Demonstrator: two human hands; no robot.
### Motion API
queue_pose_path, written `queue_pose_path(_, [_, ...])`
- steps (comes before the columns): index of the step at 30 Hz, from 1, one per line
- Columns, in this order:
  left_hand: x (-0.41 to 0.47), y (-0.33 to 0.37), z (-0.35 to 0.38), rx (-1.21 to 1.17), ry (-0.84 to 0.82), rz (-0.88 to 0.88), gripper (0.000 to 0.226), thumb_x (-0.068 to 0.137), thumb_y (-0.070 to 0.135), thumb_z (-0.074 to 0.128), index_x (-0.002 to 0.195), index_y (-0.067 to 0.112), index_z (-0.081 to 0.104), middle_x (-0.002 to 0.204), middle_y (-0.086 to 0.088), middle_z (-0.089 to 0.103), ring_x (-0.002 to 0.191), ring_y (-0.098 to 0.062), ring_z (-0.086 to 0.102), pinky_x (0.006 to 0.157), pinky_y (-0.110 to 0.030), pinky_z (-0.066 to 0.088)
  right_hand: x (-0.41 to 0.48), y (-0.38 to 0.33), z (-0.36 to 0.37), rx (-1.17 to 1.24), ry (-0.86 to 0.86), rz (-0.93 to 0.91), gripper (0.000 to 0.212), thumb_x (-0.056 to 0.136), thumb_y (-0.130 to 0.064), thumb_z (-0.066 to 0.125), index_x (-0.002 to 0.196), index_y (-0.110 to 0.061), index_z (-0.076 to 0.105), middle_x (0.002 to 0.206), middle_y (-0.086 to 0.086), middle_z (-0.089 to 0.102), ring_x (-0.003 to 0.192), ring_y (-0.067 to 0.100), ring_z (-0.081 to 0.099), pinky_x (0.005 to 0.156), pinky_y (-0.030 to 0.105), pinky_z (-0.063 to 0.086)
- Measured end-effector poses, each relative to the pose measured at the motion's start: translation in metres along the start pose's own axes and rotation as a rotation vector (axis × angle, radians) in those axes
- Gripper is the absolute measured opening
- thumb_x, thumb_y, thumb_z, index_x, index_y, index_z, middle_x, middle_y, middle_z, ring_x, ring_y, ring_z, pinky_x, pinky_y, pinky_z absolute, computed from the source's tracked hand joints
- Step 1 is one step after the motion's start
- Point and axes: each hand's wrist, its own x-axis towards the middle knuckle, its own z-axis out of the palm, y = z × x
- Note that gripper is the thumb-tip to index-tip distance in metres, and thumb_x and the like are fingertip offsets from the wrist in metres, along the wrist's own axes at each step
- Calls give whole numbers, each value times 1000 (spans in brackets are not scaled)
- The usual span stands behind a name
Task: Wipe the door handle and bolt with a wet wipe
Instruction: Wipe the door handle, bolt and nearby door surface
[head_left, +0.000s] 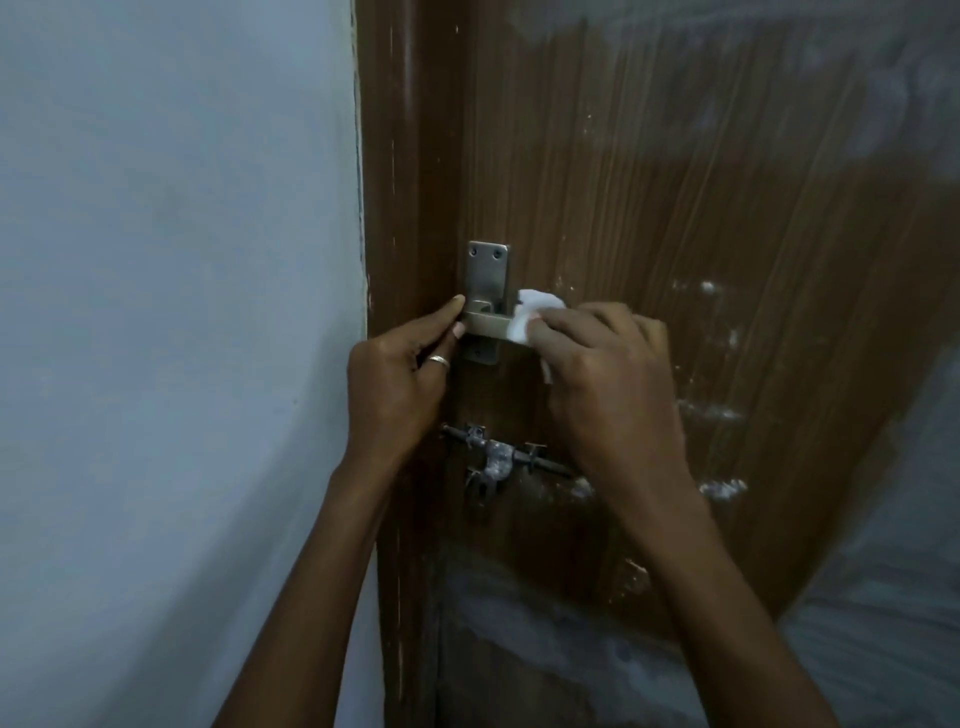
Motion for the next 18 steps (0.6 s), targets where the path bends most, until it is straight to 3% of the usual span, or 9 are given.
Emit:
queue_pose_path(4, [2, -5, -2, -23, -6, 44, 32, 93, 16, 67, 125, 18, 66, 120, 11, 66, 111, -1, 65, 94, -16, 52, -16, 17, -14, 42, 123, 97, 34, 80, -5, 78, 114, -5, 73, 111, 11, 73, 100, 29, 61, 79, 32, 46])
queue_pose_path(7, [4, -6, -4, -66, -23, 35, 32, 93, 15, 67, 125, 19, 66, 118, 13, 66, 109, 1, 64, 91, -11, 51, -10, -6, -10, 57, 190, 74, 34, 84, -7, 70, 118, -4, 70, 118, 14, 70, 106, 30, 59, 82, 31, 50])
queue_pose_path(10, [5, -7, -6, -98, -35, 15, 34, 94, 19, 67, 127, 26, 64, 120, 14, 67, 109, 0, 65, 91, -12, 51, 3, -42, 20, 12, 105, -48, 42, 86, -5, 59, 128, -2, 64, 128, 15, 63, 113, 29, 53, 89, 34, 51])
queue_pose_path(13, [4, -10, -6, -135, -34, 0, 34, 96, 23, 64, 127, 33, 58, 116, 19, 65, 106, 0, 65, 90, -24, 57, 5, -48, 38, -55, 13, -121, 50, 86, -7, 58, 136, -1, 58, 137, 17, 57, 118, 28, 46, 96, 38, 48])
queue_pose_path(15, [5, -12, -5, -117, -27, 14, 32, 95, 23, 65, 127, 29, 63, 119, 15, 67, 107, -1, 66, 93, -25, 56, -5, -34, 34, -75, 28, -101, 47, 85, -4, 61, 132, -2, 61, 136, 17, 57, 119, 28, 43, 95, 38, 48])
queue_pose_path(18, [4, -14, -3, -115, 6, 4, 30, 94, 24, 66, 124, 25, 68, 118, 10, 71, 106, -2, 67, 92, -23, 56, -18, -18, 10, -58, 109, 23, 36, 84, -1, 70, 120, -4, 69, 125, 16, 63, 112, 30, 53, 83, 34, 51])
